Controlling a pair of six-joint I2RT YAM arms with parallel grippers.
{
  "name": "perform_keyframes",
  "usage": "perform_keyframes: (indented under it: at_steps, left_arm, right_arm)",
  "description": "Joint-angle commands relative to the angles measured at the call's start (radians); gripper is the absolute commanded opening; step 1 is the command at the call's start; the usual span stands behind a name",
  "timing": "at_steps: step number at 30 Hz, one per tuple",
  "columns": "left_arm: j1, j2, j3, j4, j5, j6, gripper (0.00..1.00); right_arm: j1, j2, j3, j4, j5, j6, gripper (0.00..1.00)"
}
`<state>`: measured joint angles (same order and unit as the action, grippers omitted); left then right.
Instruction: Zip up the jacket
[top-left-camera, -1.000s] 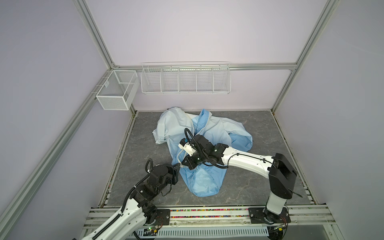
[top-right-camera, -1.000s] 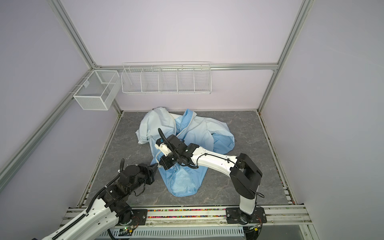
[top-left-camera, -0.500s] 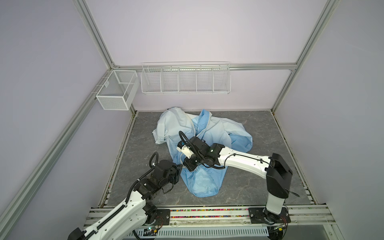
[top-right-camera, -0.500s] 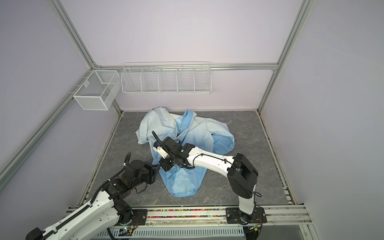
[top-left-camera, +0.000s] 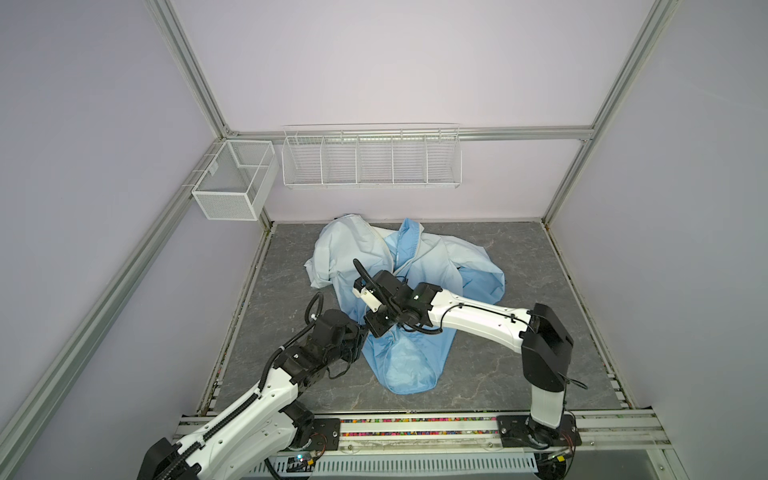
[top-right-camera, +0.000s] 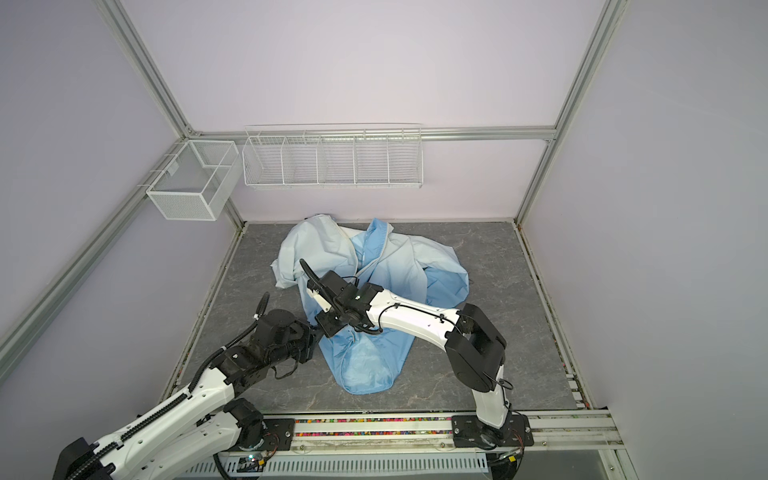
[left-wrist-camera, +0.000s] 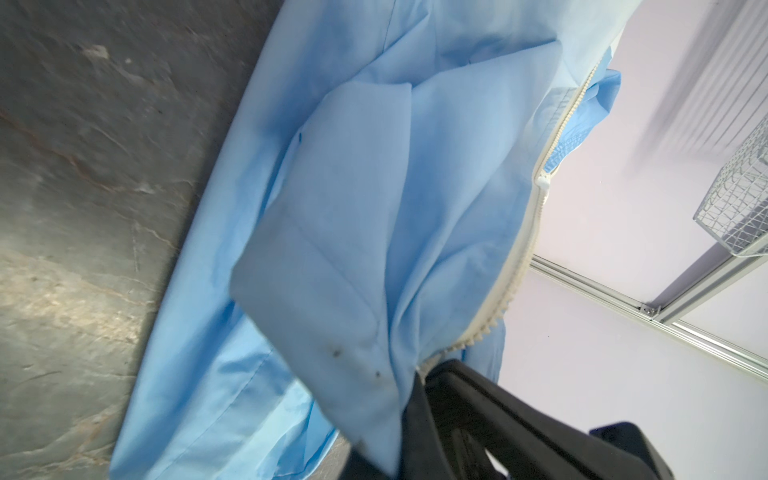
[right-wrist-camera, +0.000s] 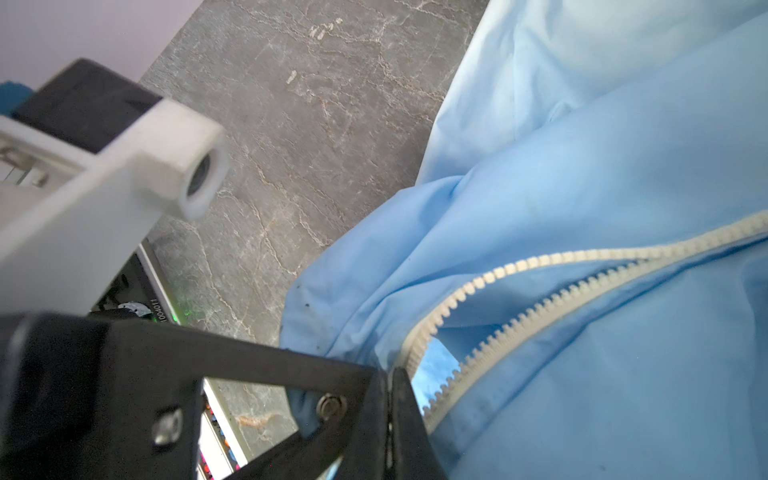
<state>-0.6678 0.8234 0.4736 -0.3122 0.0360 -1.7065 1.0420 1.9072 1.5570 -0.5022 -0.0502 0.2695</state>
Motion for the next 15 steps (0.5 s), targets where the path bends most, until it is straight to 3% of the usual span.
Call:
perform_keyframes:
  at_steps: [1,5,11,15]
  left_arm:
    - [-0.004,-0.064,0.056,-0.006,0.036,0.022,0.00]
    - [0.043,-0.101,0.052,-0.001,0.048,0.023,0.00]
    - [0.089,-0.075,0.065,0.045,0.116,0.041,0.00]
    - [0.089,-0.015,0.071,0.091,0.155,0.058,0.00]
  right_arm:
    - [-0.051,-0.038,-0.068,0.039,0.100,-0.015,0.07]
    - [-0.066,-0.093,-0.145,0.054,0.107,-0.002,0.07]
    - [-0.116,-0.149,-0.185,0.059,-0.014,0.093,0.09]
    - [-0.141,-0.196,-0.138,0.019,-0.019,0.195,0.38]
